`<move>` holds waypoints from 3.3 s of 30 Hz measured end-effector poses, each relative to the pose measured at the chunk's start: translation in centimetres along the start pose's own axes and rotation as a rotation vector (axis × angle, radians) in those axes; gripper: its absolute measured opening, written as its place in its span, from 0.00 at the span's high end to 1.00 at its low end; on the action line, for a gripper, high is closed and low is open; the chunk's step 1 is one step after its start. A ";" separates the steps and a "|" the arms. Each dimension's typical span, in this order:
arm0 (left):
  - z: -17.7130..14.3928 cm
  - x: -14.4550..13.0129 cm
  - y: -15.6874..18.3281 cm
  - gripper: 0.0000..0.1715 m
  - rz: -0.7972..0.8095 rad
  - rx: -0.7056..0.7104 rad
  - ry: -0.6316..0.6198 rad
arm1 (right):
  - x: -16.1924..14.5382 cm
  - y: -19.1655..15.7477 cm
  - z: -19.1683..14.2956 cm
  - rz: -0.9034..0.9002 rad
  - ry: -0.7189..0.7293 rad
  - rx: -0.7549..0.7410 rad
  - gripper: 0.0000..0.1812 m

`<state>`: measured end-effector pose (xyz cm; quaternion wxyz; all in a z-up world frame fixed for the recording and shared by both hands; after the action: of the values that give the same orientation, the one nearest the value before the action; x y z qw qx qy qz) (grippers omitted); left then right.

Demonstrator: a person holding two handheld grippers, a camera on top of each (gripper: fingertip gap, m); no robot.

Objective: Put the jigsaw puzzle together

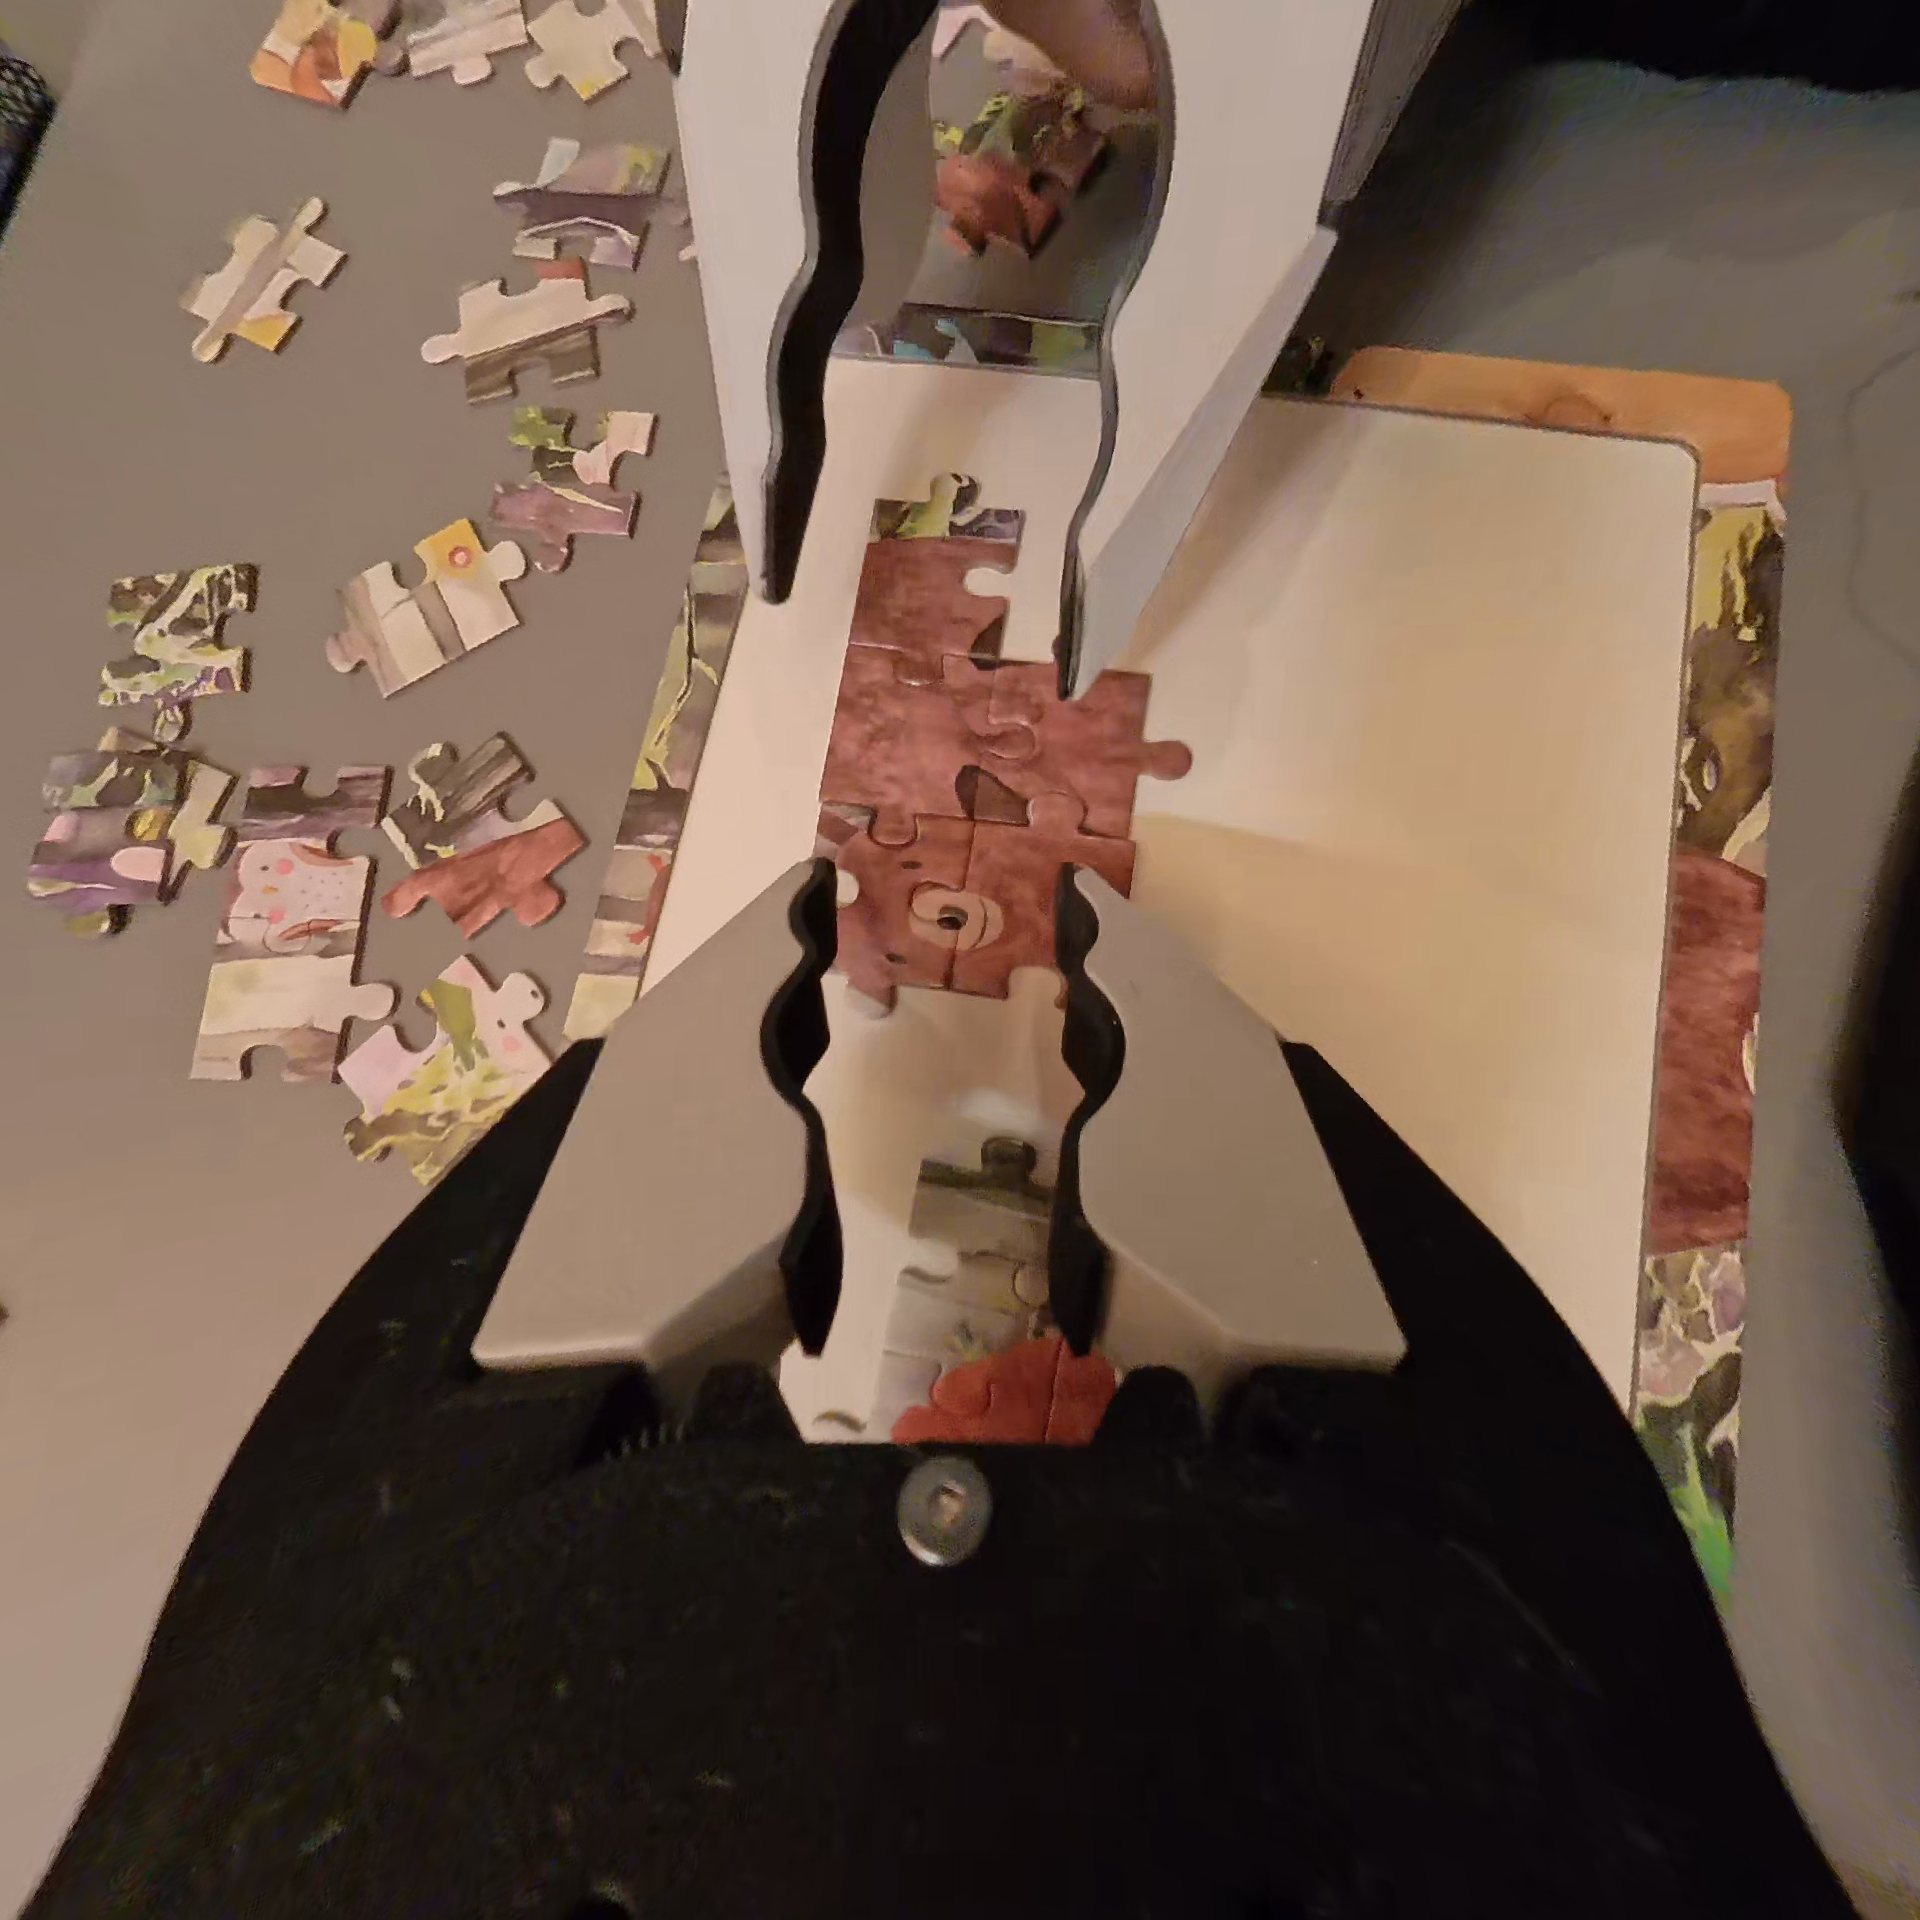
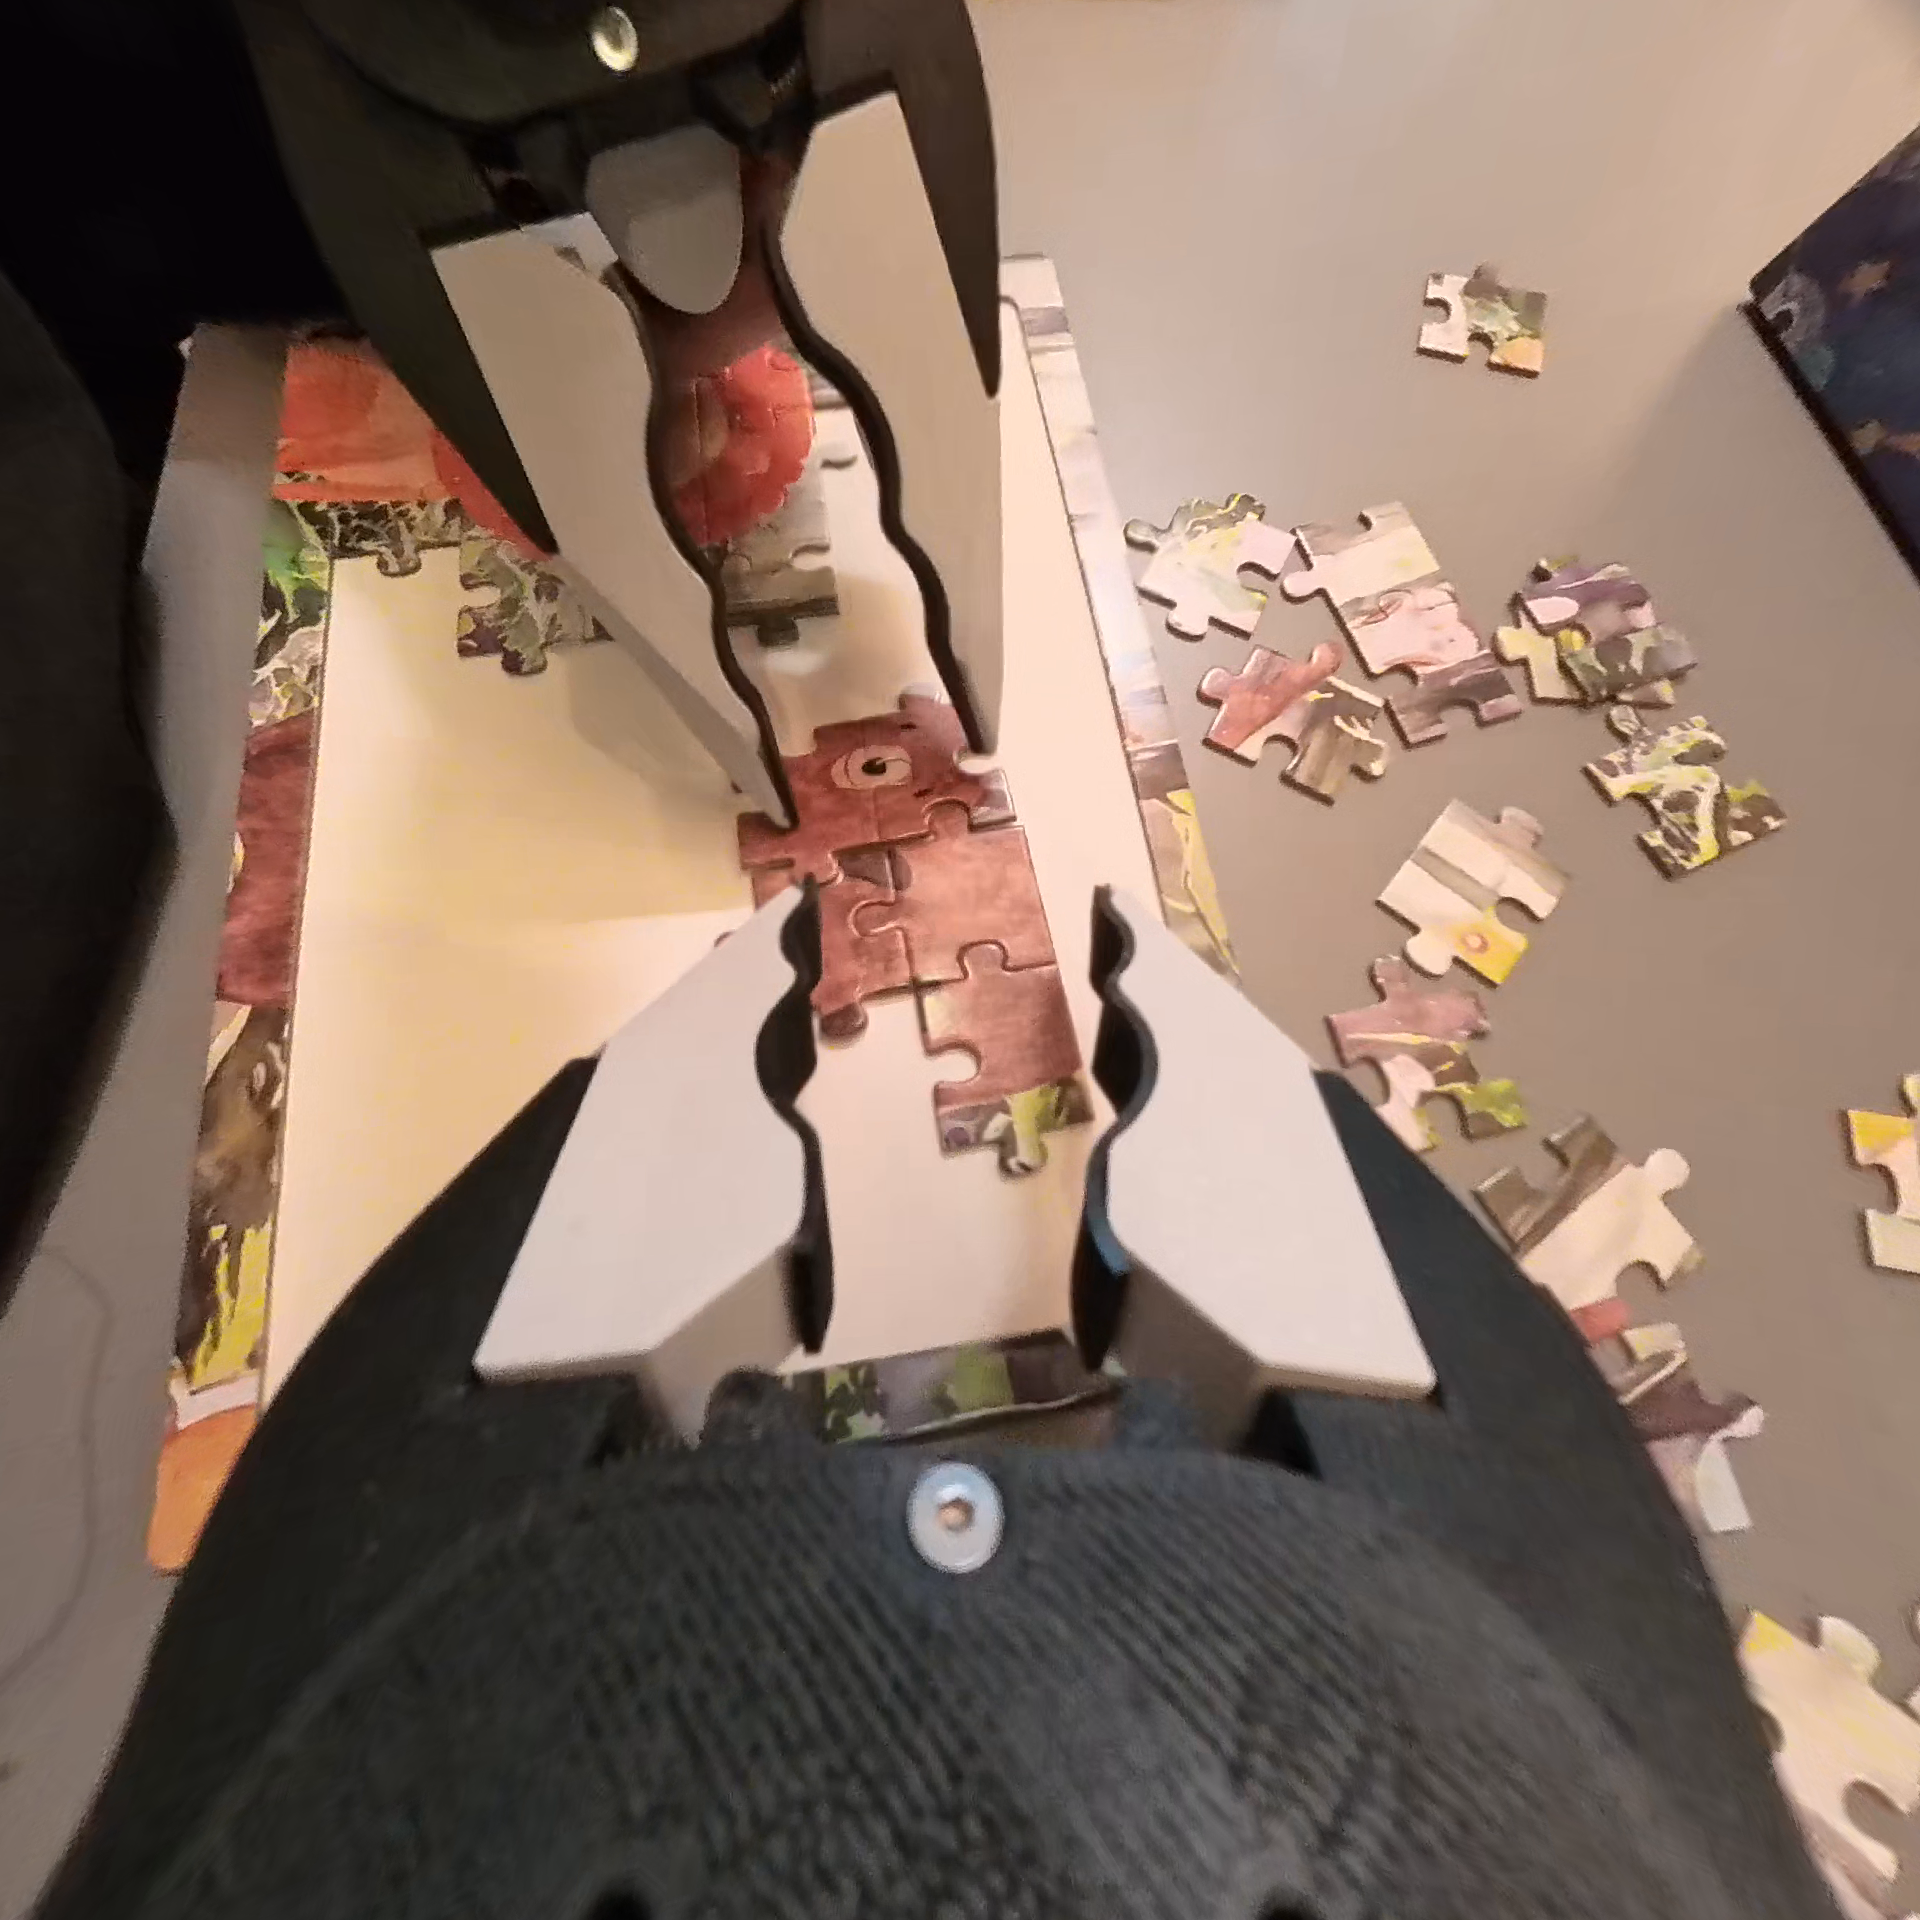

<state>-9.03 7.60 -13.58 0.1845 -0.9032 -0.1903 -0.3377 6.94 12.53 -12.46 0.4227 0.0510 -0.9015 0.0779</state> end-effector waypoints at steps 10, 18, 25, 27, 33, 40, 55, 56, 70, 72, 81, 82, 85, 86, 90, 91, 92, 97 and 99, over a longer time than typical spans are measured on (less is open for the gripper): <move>0.5 0.5 0.1 0.83 -0.022 -0.027 -0.004 | -0.6 -0.5 1.6 -0.002 -0.067 0.038 0.75; 0.7 0.5 0.0 0.83 -0.054 -0.055 -0.002 | -0.7 -0.5 1.8 0.007 -0.062 0.047 0.75; 1.0 0.7 0.2 0.83 -0.063 -0.086 0.002 | -0.7 -0.5 1.8 0.006 -0.062 0.044 0.76; 0.8 0.6 0.1 0.83 -0.057 -0.084 0.004 | -0.7 -0.5 1.8 0.008 -0.060 0.045 0.76; -0.1 0.2 -1.1 0.82 -0.079 -0.029 -0.009 | -0.7 -0.5 1.9 0.007 -0.059 0.045 0.76; 0.6 0.1 -0.5 0.81 -0.092 -0.098 -0.013 | -0.7 -0.5 1.9 0.006 -0.059 0.044 0.76; 1.0 0.4 -0.3 0.81 -0.120 -0.121 -0.013 | -0.7 -0.6 1.9 0.006 -0.061 0.041 0.76; 1.0 0.4 -0.3 0.81 -0.121 -0.121 -0.014 | -0.7 -0.6 1.9 0.006 -0.062 0.041 0.76; 1.0 0.3 -0.8 0.84 -0.159 -0.076 -0.015 | -0.7 -0.6 1.9 0.007 -0.060 0.042 0.76; 1.1 0.3 -0.8 0.85 -0.166 -0.072 -0.013 | -0.7 -0.6 1.9 0.007 -0.060 0.041 0.76; 1.4 0.4 -0.5 0.92 -0.171 -0.058 -0.011 | -0.7 -0.5 1.9 0.008 -0.060 0.040 0.76; 1.3 0.4 -0.5 0.93 -0.167 -0.060 -0.012 | -0.7 -0.5 1.9 0.007 -0.060 0.040 0.76; 0.8 0.4 -0.8 0.91 -0.177 -0.066 0.004 | -0.7 -0.5 1.9 0.007 -0.060 0.039 0.76; 0.7 0.4 -1.1 0.88 -0.182 -0.065 0.009 | -0.7 -0.5 1.9 0.006 -0.061 0.040 0.76; 0.6 -0.2 -1.6 0.87 -0.199 -0.056 -0.004 | -0.6 -0.7 2.0 0.000 -0.054 0.056 0.78; 0.8 -0.2 -1.6 0.87 -0.202 -0.061 -0.009 | -0.5 -0.8 2.0 -0.003 -0.048 0.063 0.80; 0.9 -0.3 -1.5 0.88 -0.202 -0.064 -0.014 | -0.3 -0.9 2.1 -0.007 -0.037 0.071 0.81; 0.9 -0.3 -1.5 0.89 -0.218 -0.072 -0.010 | 0.3 -1.5 2.6 -0.031 -0.007 0.099 0.92; 0.9 -0.4 -1.6 0.89 -0.221 -0.073 -0.012 | 0.2 -1.6 3.1 -0.027 -0.023 0.109 0.95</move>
<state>-9.53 9.29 -14.19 0.1121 -0.8848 -0.2772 -0.3574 4.75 10.36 -14.05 0.4097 0.0871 -0.9000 0.1207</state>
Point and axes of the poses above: each gripper's, where its closed fingertips meet, z out along the fingers, x out of its top, y = z × x across the jaws, the point moved 10 cm from there along -z, back along the fingers, and after that the axes turned 10 degrees about x, right-handed, at the moved point
